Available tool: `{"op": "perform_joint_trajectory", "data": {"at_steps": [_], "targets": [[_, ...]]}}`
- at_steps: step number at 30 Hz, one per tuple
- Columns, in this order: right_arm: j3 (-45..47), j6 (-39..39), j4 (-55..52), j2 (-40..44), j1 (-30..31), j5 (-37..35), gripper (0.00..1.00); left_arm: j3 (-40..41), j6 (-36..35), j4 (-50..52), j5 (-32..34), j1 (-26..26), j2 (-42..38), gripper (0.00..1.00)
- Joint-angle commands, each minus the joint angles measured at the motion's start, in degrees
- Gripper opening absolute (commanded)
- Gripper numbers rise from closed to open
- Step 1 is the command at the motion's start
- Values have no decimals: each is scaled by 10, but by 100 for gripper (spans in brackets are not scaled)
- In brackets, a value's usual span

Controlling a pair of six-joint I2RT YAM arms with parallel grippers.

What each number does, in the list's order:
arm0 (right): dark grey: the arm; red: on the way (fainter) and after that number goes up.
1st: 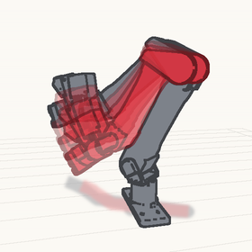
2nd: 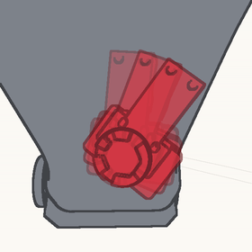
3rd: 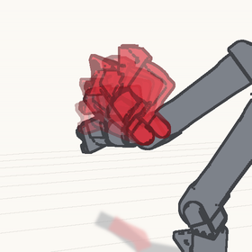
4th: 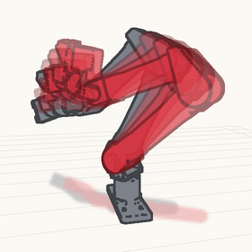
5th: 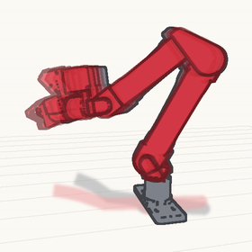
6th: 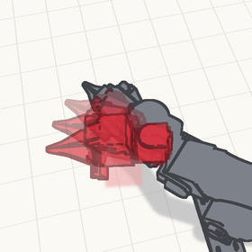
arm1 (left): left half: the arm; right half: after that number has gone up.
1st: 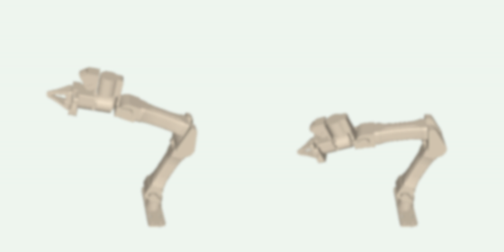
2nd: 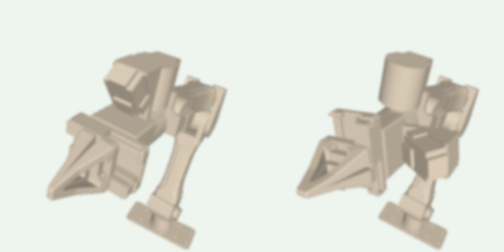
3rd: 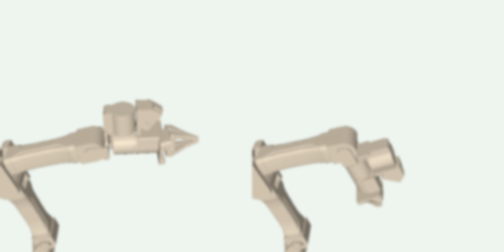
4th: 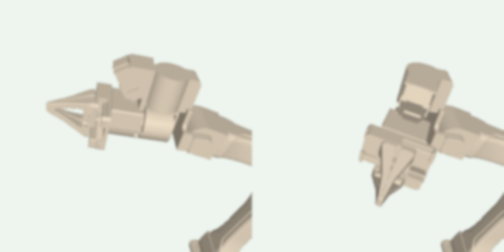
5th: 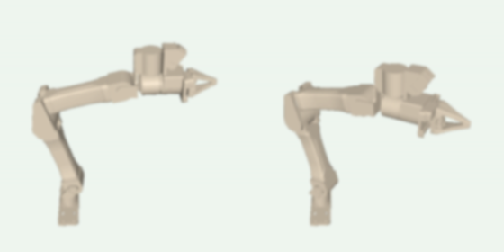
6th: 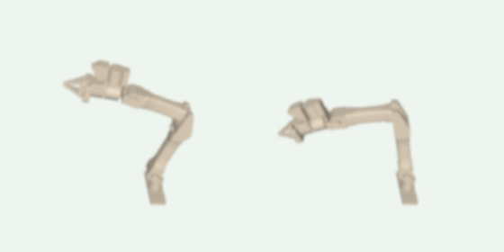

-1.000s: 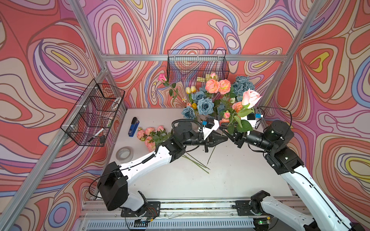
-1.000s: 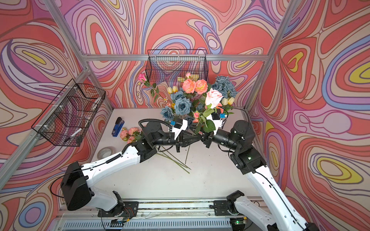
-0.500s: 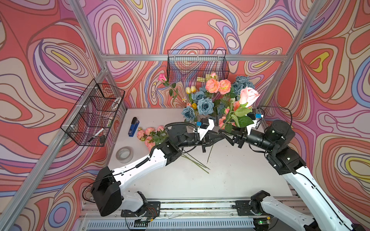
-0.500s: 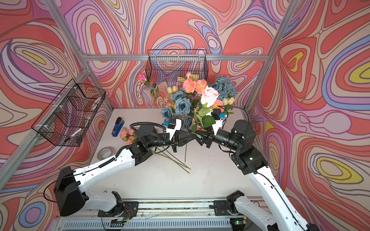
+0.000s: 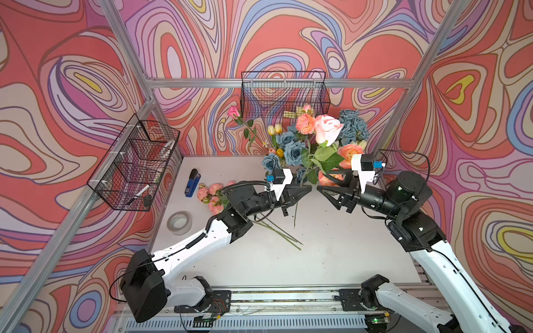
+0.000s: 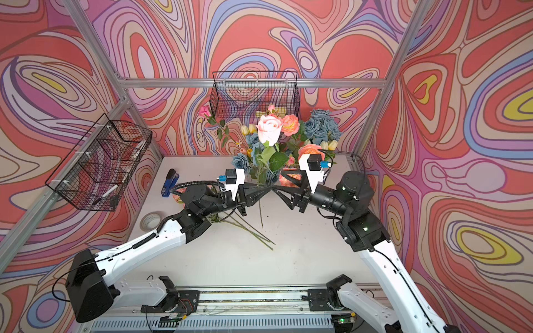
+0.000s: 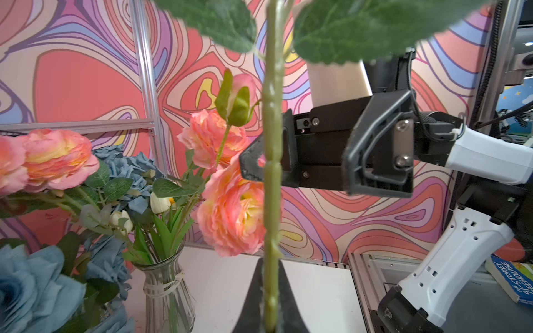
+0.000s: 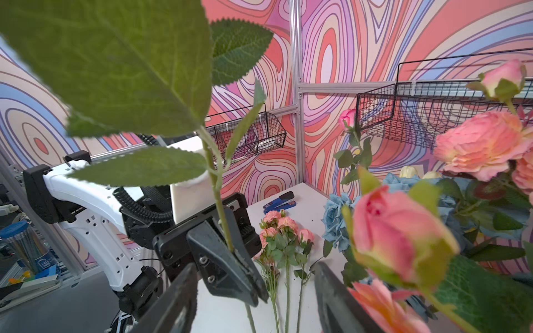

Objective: Pick out pink flowers from the vase
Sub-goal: Place the flower at the center of the board.

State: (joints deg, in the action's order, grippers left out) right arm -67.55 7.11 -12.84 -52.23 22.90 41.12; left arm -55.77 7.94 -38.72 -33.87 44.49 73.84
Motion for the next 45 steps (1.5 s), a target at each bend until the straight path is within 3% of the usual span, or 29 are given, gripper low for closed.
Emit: {"op": "perform_joint_trajectory", "data": {"at_steps": [1,11,21,29,35,45], "targets": [[-17,19,11,-8,-1,34,65,16,11,-46,31,-8,-21,0],[-49,44,9,-57,0,130,66,74,54,-117,117,-23,-40,0],[-88,7,-29,-49,-1,109,65,133,97,-156,228,-37,-51,0],[-106,33,3,-74,1,146,65,180,146,-194,327,-41,-55,0],[-129,5,-3,-108,24,102,65,208,176,-210,411,-41,-61,0],[-234,-129,-112,-223,177,-110,64,221,233,-137,543,-41,-65,0]]}}
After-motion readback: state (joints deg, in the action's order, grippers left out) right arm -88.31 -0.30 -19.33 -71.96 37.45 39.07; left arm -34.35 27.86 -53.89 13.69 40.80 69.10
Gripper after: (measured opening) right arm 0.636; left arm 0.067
